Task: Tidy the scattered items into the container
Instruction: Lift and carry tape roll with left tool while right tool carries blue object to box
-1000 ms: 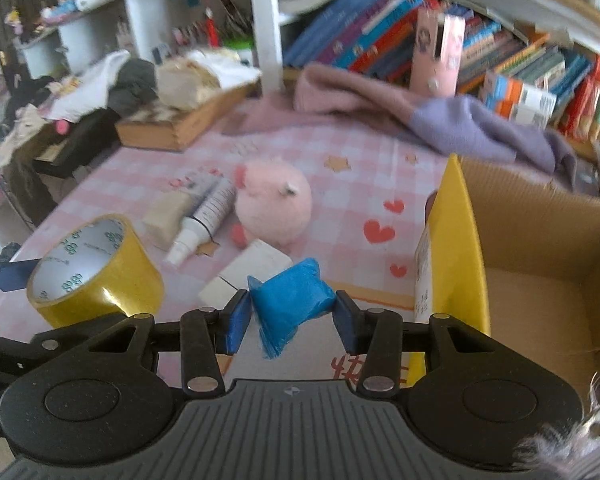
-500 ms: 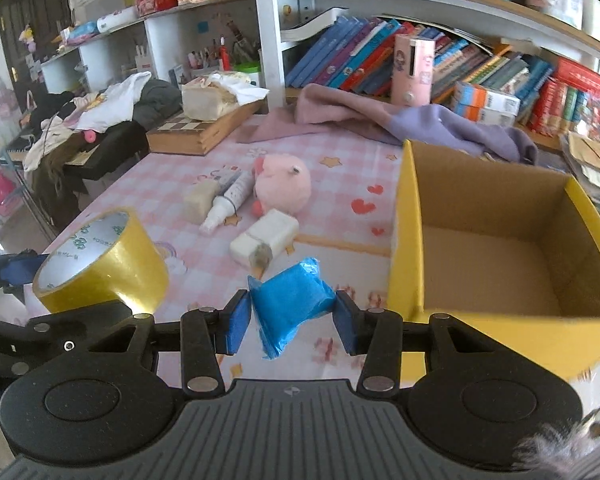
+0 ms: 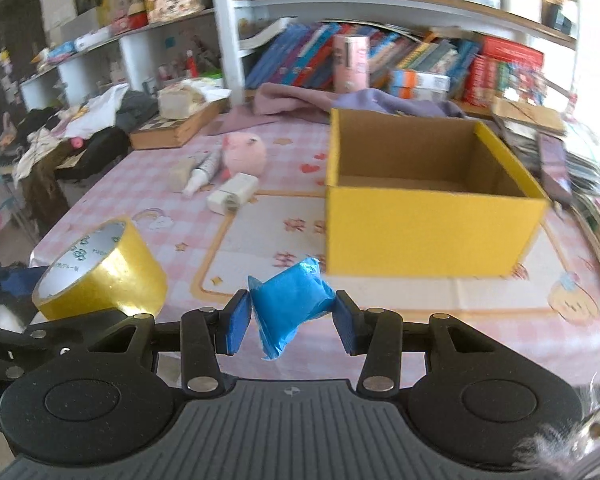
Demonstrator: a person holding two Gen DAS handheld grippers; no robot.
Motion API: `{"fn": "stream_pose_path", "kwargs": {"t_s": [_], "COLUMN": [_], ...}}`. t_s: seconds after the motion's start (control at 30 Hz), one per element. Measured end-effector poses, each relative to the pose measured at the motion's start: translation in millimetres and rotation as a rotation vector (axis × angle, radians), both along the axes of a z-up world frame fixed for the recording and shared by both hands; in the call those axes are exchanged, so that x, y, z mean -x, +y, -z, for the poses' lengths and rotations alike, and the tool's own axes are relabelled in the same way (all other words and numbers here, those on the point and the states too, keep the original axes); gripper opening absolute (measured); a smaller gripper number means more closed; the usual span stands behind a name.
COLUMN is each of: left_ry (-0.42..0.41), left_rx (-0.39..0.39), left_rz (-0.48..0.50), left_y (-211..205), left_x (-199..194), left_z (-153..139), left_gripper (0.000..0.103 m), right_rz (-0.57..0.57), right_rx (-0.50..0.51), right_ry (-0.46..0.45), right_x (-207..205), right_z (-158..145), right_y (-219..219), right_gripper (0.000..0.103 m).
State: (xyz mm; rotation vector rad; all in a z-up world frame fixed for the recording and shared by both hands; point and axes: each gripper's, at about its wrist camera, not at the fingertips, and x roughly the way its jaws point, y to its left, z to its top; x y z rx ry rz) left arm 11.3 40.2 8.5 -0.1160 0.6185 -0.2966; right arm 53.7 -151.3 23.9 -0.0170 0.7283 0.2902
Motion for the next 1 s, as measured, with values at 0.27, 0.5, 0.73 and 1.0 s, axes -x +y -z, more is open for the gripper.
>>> {"fn": "stream_pose_path", "kwargs": {"t_s": [0.27,0.5,0.73,1.0], "left_ry": [-0.012,-0.019,-0.051,-0.118], "left_rx": [0.034,0.051,0.04,0.042], "left_rz": [0.128,0.236,0.289,0.269], "left_y": [-35.2,-64.7,-83.6,-92.1], "left_x": [0.6,-4.9,-14.7,-45.5], "left_z": [-1.5,-2.0,-8.6,-24.9], "left_gripper": [0.091,0.091,0.091,0.091], "right_rz": [0.136,0.238,0.284,0.233], "right_rx": [0.021,0.036,0.021,0.019], "right_ry": [-0.005,-0.009,-0.023,-0.067], "right_x": [35.1,51.7,41.4,0.4], "right_z": [-3.6,-6.7,-12.3,-22.8], "right_y": [-42.1,-73.2,-92.6,-98.2], "right_gripper": [0.042,0.042,0.042,0.042]}}
